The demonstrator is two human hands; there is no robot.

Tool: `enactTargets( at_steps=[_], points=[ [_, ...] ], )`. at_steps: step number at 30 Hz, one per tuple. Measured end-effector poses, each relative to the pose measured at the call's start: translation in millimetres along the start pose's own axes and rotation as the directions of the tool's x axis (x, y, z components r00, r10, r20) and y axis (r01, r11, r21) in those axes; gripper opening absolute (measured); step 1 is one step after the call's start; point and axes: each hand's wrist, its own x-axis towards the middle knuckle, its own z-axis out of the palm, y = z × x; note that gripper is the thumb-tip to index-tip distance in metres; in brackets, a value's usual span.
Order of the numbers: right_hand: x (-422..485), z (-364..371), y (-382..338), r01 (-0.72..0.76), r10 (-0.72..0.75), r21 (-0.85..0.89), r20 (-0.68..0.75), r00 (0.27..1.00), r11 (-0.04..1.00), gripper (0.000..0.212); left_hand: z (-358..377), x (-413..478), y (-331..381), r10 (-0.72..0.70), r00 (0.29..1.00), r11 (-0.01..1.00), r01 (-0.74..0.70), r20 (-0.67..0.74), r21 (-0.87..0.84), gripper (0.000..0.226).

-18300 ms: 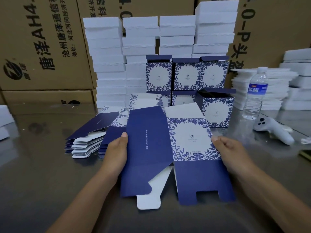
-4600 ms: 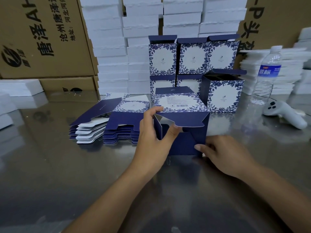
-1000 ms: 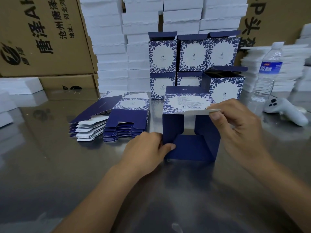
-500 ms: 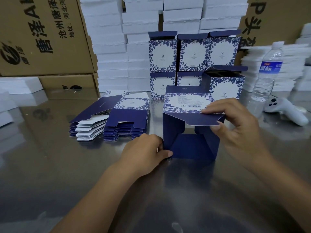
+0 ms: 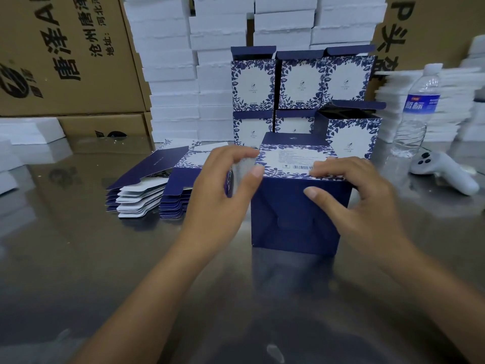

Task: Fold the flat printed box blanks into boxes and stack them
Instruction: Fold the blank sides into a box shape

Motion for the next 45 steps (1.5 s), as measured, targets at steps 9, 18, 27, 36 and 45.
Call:
enactTargets(
  at_steps=[9,18,27,36,45],
  points=[
    [-3.7,6.4,-9.4,0.043,-0.043,0.053,-0.014,0.999,0.998,0.013,10.7,-6.6,5.4,0.214,0.977,0.97,-0.215,0.02,0.117,0.013],
    [-2.6,14.8,-6.1,0.008,0.003,0.125,-0.087,0.996,0.992,0.019,19.4,-10.1,12.0,0.169,0.985,0.977,-0.164,-0.027,0.135,0.01],
    [0.0,3.4,-5.2,0.003,0.002,0.126,-0.042,0.999,0.992,0.009,4.3,-5.1,2.7,0.184,0.981,0.979,-0.189,0.063,0.073,0.009],
    [1.8,4.8,-4.8,-0.023,0.031,0.14,-0.052,0.998,0.99,0.01,3.9,-3.7,-0.7,0.12,0.992,0.993,-0.12,0.031,-0.024,0.015],
    [3.3,-6.2,2.2,-0.111,0.119,0.18,-0.034,0.992,0.977,0.006,-2.7,-2.4,-8.7,0.139,0.988,0.99,-0.139,0.063,-0.015,0.014]
  ],
)
